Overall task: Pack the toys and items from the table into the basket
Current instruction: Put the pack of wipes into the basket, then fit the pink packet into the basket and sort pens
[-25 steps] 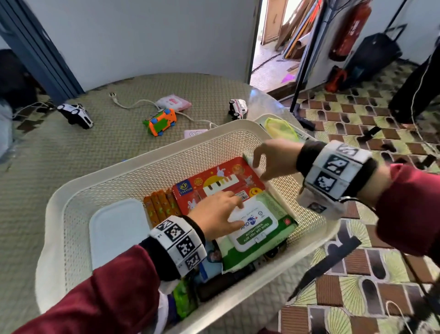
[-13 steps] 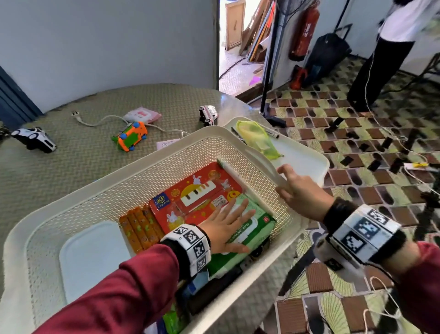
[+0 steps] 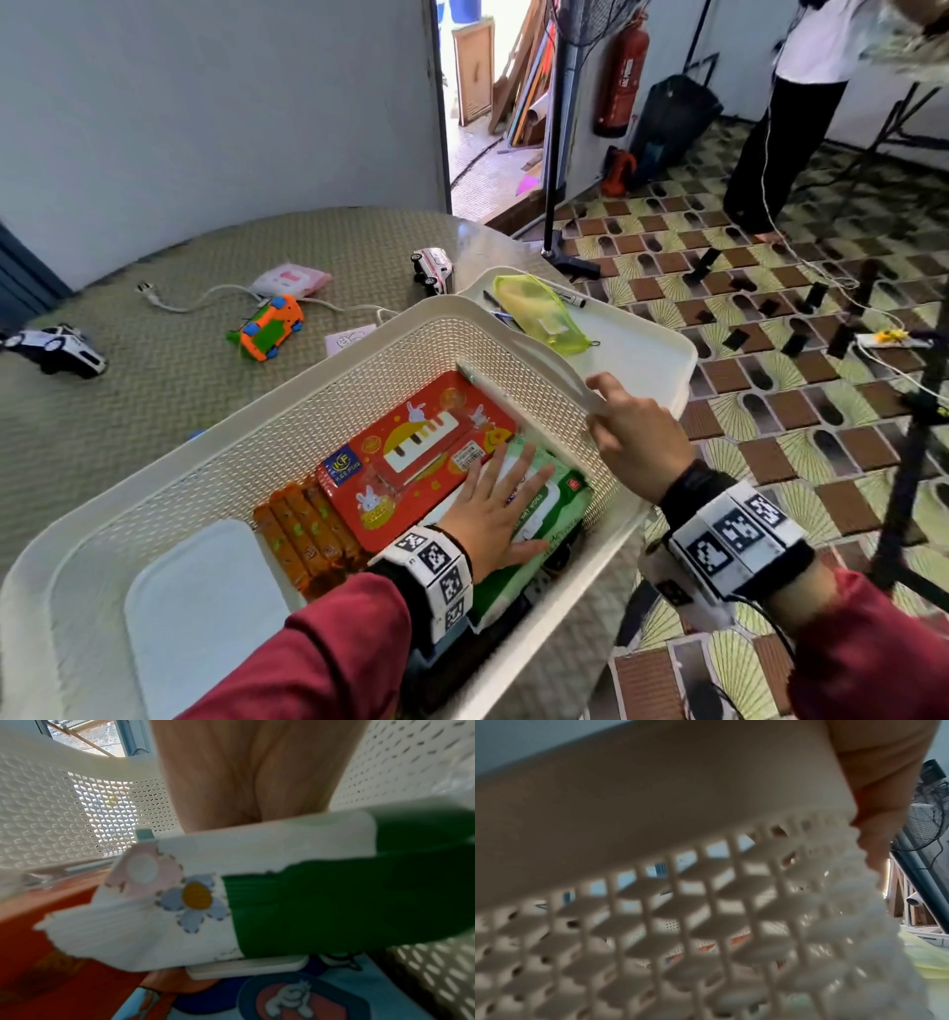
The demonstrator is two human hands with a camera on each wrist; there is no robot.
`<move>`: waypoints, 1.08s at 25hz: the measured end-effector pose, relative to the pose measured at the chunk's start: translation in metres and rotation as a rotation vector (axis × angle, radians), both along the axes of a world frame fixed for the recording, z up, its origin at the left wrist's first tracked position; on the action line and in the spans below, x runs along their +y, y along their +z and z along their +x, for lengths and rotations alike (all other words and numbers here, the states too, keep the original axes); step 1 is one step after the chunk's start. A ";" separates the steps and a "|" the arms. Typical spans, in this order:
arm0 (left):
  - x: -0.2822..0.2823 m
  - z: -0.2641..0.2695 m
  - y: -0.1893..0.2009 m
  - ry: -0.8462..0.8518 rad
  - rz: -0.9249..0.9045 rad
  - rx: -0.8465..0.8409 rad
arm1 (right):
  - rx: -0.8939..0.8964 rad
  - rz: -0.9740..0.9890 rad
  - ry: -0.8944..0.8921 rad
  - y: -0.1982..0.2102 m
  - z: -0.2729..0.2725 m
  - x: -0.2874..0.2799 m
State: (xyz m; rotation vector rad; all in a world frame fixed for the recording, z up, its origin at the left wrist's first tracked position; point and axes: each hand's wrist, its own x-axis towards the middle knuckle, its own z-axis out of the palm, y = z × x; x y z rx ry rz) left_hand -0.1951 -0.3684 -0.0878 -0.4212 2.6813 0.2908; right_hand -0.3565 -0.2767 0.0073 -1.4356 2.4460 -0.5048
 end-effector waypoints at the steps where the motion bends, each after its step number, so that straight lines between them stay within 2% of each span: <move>1: -0.001 0.000 0.000 -0.006 0.000 -0.003 | 0.003 -0.007 -0.009 0.000 0.000 0.001; 11: -0.016 0.005 0.020 -0.002 0.213 0.062 | -0.138 -0.176 -0.115 -0.005 -0.002 0.006; 15: -0.016 0.003 0.042 0.052 0.289 0.077 | -0.289 -0.336 -0.162 -0.009 -0.005 0.009; 19: -0.016 -0.012 0.088 0.249 0.293 0.341 | -0.511 -0.447 -0.151 -0.009 -0.014 0.024; 22: -0.013 -0.036 0.131 0.402 0.320 0.554 | -0.589 -0.482 -0.145 -0.011 -0.039 0.041; 27: 0.024 -0.115 0.186 0.411 0.296 0.867 | -0.617 -0.474 -0.170 -0.011 -0.116 0.081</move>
